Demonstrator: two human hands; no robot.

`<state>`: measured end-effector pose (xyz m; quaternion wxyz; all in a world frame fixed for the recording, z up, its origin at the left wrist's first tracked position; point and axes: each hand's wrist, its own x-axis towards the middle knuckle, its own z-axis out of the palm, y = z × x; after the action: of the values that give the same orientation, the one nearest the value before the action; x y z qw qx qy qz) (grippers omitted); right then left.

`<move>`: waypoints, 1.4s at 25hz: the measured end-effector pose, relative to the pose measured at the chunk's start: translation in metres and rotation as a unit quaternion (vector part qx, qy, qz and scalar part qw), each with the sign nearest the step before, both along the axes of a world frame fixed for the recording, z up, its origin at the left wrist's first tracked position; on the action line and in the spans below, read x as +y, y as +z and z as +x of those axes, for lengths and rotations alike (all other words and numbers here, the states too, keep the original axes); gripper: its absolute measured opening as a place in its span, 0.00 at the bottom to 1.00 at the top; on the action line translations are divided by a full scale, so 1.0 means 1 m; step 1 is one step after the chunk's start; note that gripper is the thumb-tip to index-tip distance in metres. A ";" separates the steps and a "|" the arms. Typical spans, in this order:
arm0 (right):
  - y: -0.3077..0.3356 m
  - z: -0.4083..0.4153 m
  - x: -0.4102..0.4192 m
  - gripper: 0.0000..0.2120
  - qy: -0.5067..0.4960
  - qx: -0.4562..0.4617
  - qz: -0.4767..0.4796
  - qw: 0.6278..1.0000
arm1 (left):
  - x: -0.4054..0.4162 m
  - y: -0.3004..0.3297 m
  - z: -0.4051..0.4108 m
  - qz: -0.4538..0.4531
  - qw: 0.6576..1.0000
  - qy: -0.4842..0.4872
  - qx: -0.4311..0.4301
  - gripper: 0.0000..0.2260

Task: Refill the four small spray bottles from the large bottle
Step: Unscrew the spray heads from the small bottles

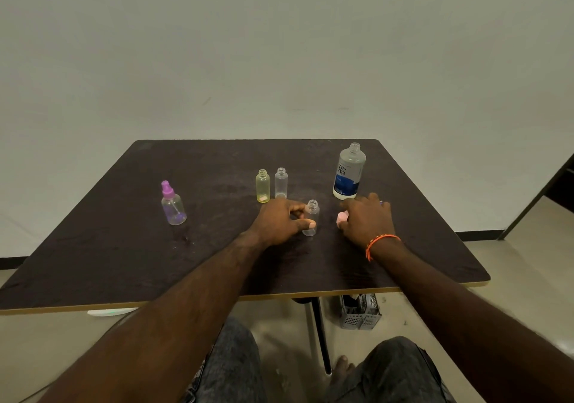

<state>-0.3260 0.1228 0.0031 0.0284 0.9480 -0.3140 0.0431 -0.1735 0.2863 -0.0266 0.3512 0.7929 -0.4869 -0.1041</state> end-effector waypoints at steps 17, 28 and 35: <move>-0.017 0.083 0.094 0.18 0.102 -0.030 0.035 0.994 | 0.061 0.028 0.090 0.140 0.953 0.257 -0.083 0.09; -0.012 0.093 0.090 0.17 0.109 -0.073 0.053 0.990 | 0.054 0.032 0.103 0.132 0.954 0.254 -0.086 0.35; 0.009 0.098 0.129 0.13 0.151 -0.153 0.014 0.977 | 0.107 0.091 0.099 0.021 0.941 0.226 -0.251 0.33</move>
<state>-0.2282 0.2517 0.0123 -0.0400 0.9670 -0.1684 0.1869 -0.0747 0.3930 0.0646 0.2147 0.8897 -0.3651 0.1705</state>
